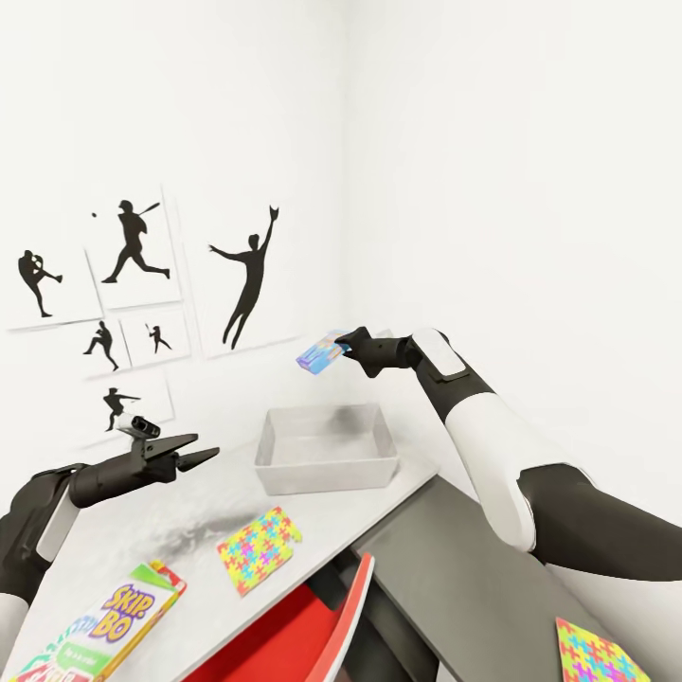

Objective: Put all the toys in the child's room - the three board games (two on the bed and one on the table), the two jigsaw puzzles on the table, and the tennis ball on the table - inside the toy box on the table in the child's room.

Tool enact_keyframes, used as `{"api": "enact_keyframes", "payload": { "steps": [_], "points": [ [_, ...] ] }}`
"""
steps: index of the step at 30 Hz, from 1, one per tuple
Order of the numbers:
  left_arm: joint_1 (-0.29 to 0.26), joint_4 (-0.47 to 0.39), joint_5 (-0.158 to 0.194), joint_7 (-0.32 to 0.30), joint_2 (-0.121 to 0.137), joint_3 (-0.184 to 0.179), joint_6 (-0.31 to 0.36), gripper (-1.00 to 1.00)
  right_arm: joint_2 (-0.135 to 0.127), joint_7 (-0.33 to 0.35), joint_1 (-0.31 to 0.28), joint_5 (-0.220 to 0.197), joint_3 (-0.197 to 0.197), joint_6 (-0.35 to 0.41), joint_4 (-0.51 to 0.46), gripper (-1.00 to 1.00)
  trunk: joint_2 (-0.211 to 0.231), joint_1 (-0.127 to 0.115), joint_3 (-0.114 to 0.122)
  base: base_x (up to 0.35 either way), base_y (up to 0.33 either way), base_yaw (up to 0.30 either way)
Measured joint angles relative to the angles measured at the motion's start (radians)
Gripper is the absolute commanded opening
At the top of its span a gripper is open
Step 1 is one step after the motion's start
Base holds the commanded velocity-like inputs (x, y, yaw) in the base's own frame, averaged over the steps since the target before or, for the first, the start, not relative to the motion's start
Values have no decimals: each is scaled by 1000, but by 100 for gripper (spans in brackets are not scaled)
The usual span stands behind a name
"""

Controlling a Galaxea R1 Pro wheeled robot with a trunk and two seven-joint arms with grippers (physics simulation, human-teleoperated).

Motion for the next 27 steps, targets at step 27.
{"api": "enact_keyframes", "payload": {
  "steps": [27],
  "points": [
    [0,0,3,0,0,3,0,100,0,2,1,0,0,2,0,-100,0,0,0,25,21,0]
  ]
}}
